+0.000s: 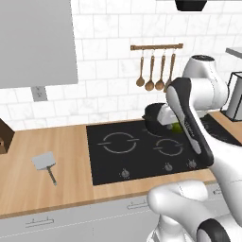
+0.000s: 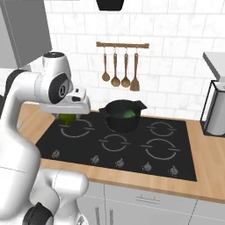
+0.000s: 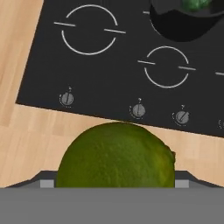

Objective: Put the broccoli and lime in the pot. Retrieve the spatula and lightly stir the vegetables in the pot.

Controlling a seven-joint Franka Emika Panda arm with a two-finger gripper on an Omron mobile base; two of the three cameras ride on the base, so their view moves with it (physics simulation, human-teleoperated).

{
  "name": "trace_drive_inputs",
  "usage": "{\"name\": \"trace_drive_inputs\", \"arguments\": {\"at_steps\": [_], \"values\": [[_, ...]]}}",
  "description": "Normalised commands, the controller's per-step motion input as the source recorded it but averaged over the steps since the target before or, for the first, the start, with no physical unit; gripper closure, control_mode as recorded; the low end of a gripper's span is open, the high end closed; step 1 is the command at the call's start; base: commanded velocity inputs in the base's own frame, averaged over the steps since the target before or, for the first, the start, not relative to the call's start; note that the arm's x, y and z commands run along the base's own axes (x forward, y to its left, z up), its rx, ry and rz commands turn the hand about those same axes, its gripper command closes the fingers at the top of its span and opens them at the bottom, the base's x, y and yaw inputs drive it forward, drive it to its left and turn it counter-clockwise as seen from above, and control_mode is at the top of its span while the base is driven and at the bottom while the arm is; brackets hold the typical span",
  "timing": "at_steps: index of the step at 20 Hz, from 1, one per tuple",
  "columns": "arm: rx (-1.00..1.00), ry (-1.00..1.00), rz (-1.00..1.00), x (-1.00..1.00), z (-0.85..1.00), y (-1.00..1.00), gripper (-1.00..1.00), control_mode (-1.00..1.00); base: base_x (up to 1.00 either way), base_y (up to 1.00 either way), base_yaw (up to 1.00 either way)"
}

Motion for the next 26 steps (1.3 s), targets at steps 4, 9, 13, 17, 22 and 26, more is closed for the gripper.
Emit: {"name": "trace_drive_inputs", "arguments": {"at_steps": [4, 9, 13, 17, 22, 26], "values": [[0.0, 0.01, -0.14, 0.06, 0.48, -0.53, 1.0, -1.0, 0.0, 0.0, 0.0], [0.0, 0.04, -0.11, 0.25, 0.18, -0.45, 1.0, -1.0, 0.0, 0.0, 0.0], [0.0, 0.0, -0.04, 0.33, 0.07, -0.32, 1.0, -1.0, 0.0, 0.0, 0.0], [0.0, 0.0, -0.03, 0.52, 0.0, -0.17, 1.0, -1.0, 0.0, 0.0, 0.0], [0.0, 0.0, 0.0, 0.67, -0.05, -0.33, 1.0, -1.0, 0.0, 0.0, 0.0], [0.0, 0.0, 0.02, 0.71, -0.21, -0.27, 1.0, -1.0, 0.0, 0.0, 0.0]]}}
